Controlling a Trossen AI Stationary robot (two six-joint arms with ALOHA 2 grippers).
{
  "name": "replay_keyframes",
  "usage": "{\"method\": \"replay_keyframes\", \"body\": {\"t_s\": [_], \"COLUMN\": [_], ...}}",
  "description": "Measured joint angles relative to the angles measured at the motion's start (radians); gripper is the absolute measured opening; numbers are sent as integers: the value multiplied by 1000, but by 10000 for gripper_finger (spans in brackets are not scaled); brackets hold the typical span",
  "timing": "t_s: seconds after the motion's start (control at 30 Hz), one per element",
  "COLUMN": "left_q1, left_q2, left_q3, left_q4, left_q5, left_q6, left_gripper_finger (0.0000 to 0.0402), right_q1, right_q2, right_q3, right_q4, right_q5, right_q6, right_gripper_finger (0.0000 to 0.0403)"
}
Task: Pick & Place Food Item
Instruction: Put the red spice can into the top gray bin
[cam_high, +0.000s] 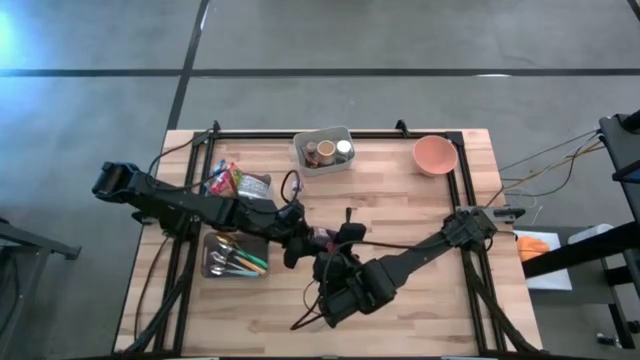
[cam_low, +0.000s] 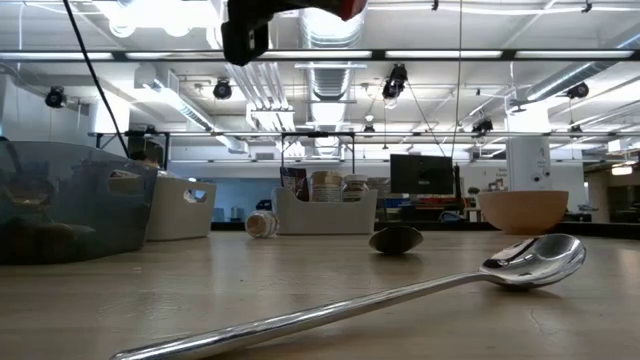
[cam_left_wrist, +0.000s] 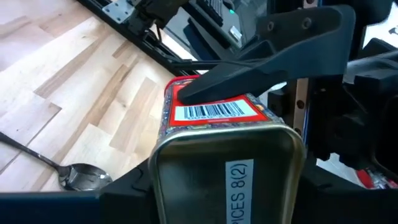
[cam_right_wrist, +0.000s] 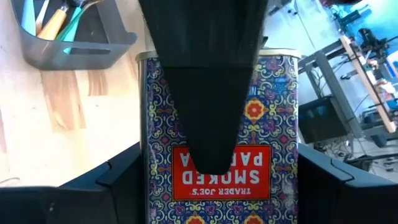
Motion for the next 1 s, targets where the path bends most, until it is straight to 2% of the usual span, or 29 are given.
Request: {"method": "replay_keyframes", "body": {"t_s": [0.07,0.3,0.6,0.7,0.8,1.0], "left_q1": [1,0,6,7,-3,-22], "left_q2": [0,-1,-69,-124,-177,-244], "left_q3": [0,0,-1,-1,-1,-1], "left_q4": [0,-1,-76,-110,-146,-130], "left_q5": [6,41,44,38,-6,-48], "left_q6": [-2,58,167,220,293,406], "left_gripper_finger": [198,198,198,198,198,198], "right_q1": [1,8,74,100,135,199], "right_q2": [0,-2,-18,-44,-70,-118], "right_q3": [0,13,90,88,88,87], "right_q4": [4,29,32,30,29,41], "right_q5": [5,-9,7,38,121,239], "right_q6": [0,27,99,149,204,291], "right_gripper_finger": [284,351,362,363,363,364]}}
